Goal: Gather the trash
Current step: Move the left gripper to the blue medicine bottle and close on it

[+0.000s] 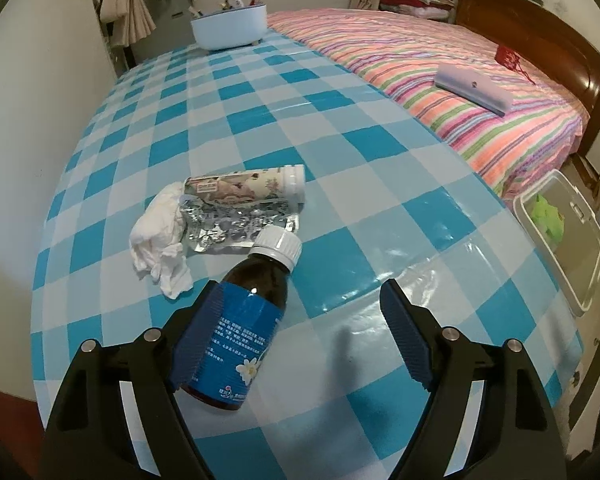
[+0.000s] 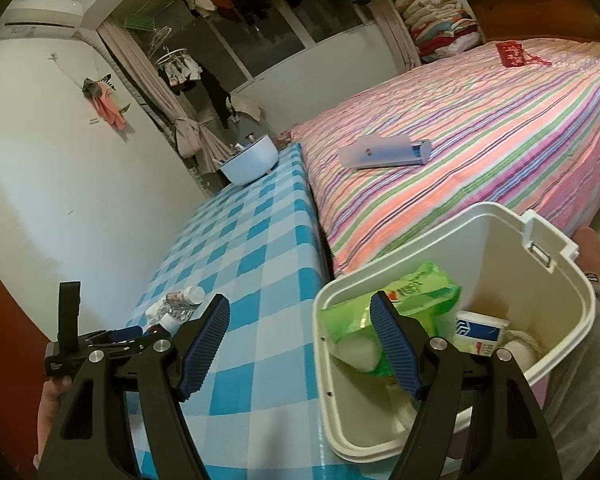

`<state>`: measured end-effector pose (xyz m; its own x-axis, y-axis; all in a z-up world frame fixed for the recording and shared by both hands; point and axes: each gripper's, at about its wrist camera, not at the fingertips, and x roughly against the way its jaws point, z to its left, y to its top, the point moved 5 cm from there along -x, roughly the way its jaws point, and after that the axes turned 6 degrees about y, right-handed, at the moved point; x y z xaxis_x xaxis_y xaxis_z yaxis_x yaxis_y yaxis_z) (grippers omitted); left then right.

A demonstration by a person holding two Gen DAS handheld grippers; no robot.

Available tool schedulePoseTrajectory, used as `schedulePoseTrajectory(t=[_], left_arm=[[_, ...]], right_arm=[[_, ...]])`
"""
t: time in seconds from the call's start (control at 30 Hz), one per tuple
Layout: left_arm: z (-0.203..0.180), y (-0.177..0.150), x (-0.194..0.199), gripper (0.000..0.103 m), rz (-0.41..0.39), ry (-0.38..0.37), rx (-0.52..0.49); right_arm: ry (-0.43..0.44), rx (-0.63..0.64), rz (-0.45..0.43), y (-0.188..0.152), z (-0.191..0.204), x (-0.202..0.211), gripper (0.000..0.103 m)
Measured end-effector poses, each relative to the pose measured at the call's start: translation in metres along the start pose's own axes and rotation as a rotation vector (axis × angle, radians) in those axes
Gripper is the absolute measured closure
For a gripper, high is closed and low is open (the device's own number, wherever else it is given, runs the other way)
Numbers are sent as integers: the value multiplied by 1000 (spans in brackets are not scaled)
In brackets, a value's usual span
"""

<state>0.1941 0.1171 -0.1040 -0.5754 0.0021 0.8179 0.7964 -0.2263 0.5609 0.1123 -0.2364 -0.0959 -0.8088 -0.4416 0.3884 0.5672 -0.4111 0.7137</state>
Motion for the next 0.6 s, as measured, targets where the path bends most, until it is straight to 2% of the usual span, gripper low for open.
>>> schedulePoseTrajectory(t=[0.2,0.4,0.47,0.53,0.6], left_arm=[[16,4,-13,24,43,12,22],[20,-3,-27,26,106,37,2],[23,-9,-35,40,143,33,14],[27,-15,-44,51,185,17,38],[29,-18,-46,55,191,11,49]], right_arm=[[19,0,18,-4,7,-9,32],[35,2,35,-5,15,-19,32],[39,5,38,-5,17,-22,32],[46,6,43,-6,20,-25,32],[53,10,50,-6,25,-30,32]])
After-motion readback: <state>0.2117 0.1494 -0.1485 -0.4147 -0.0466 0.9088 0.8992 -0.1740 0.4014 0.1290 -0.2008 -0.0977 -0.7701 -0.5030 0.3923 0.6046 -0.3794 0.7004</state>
